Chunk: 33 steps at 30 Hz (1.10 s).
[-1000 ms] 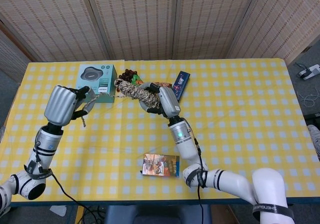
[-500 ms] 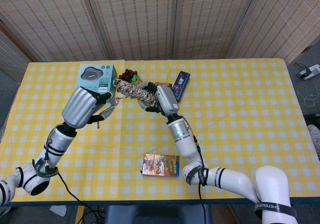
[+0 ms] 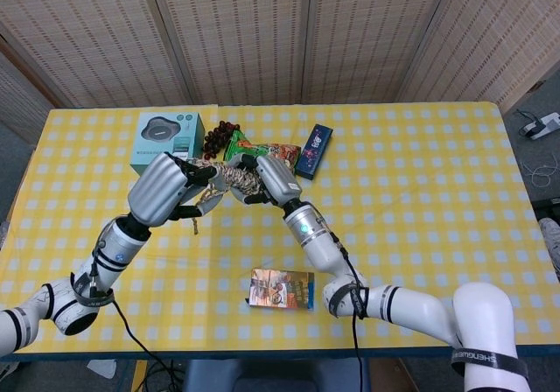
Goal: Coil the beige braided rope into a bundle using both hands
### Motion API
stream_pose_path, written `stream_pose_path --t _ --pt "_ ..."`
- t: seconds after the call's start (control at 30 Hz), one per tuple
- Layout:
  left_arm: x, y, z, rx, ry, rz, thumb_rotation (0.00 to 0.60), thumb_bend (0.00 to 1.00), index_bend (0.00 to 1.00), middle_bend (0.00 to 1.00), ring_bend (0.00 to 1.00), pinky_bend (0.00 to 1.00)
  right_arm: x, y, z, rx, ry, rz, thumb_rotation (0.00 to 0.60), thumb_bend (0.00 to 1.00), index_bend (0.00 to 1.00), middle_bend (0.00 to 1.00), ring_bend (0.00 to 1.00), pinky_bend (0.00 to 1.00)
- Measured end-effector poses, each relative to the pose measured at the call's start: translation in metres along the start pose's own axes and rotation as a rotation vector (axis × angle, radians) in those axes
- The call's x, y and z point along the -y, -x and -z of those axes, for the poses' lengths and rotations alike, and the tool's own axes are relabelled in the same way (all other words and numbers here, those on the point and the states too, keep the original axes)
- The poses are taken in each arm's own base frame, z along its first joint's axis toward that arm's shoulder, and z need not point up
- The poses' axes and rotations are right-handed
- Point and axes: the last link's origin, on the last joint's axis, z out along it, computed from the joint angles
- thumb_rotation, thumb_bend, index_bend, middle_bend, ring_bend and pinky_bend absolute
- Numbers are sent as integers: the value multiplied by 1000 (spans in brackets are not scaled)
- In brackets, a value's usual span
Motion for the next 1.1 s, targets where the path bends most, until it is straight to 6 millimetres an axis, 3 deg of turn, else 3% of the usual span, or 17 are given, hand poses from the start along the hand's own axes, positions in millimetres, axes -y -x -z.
stream_pose_path --t 0.77,1.1 --pt "8 2 -16 5 -79 216 600 395 657 950 883 993 3 17 2 289 -42 0 600 418 883 673 507 514" --pt "17 3 -22 3 -134 277 600 385 648 942 874 983 2 18 13 401 -49 -40 600 399 883 673 507 512"
